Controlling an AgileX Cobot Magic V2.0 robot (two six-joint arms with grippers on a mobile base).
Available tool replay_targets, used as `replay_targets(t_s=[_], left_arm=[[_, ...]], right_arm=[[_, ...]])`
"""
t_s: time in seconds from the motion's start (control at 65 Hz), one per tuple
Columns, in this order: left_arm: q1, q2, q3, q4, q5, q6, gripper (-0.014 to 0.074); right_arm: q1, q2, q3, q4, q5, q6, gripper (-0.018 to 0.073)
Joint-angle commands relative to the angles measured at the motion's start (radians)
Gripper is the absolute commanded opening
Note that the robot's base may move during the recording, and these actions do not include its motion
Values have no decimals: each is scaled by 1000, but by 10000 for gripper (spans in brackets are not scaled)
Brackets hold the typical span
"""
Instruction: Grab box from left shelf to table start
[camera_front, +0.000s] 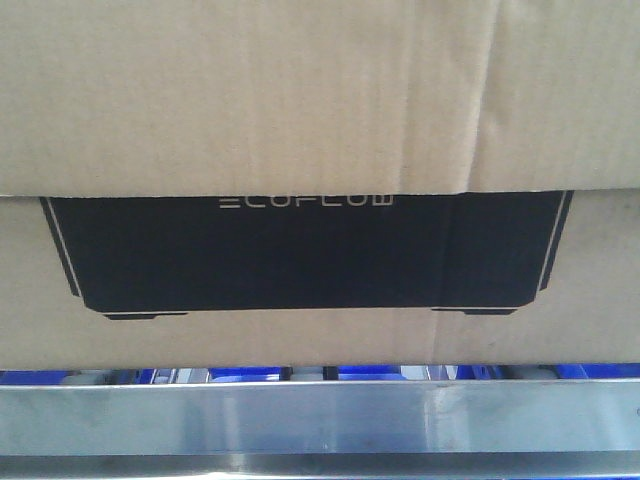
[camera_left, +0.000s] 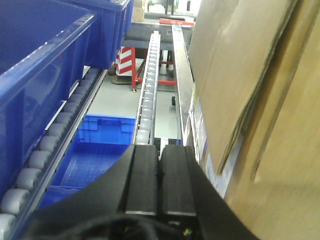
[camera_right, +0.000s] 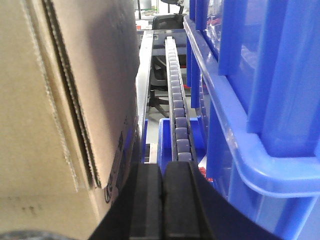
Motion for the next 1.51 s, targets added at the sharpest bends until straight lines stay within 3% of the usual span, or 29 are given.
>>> replay_targets(t_s=[0.0, 0.446, 0.799, 0.953, 1.076, 1.199, 1.353, 1.491], left_arm=[[-5, -7, -98, 1, -26, 2, -93], [-5, 99, -405, 1, 251, 2, -92], [-10, 351, -636, 11, 279, 2, -93], [-69, 414, -695, 96, 277, -3, -93], [-158, 457, -729, 122, 305, -82, -93], [-233, 507, -784, 215, 348, -143, -93], [-252, 587, -870, 225, 458, -237, -93], [-252, 674, -939, 234, 553, -240, -85]], right_arm=[[-8, -10, -18, -3, -86, -4, 50], [-8, -10, -18, -3, -86, -4, 50], [-8, -10, -18, -3, -86, -4, 50], [-8, -10, -18, -3, -86, -4, 50], [-8, -10, -18, -3, -86, -4, 50], [-8, -10, -18, -3, -86, -4, 50], [-8, -10, -18, -3, -86, -4, 50], [-8, -10, -18, -3, -86, -4, 50]])
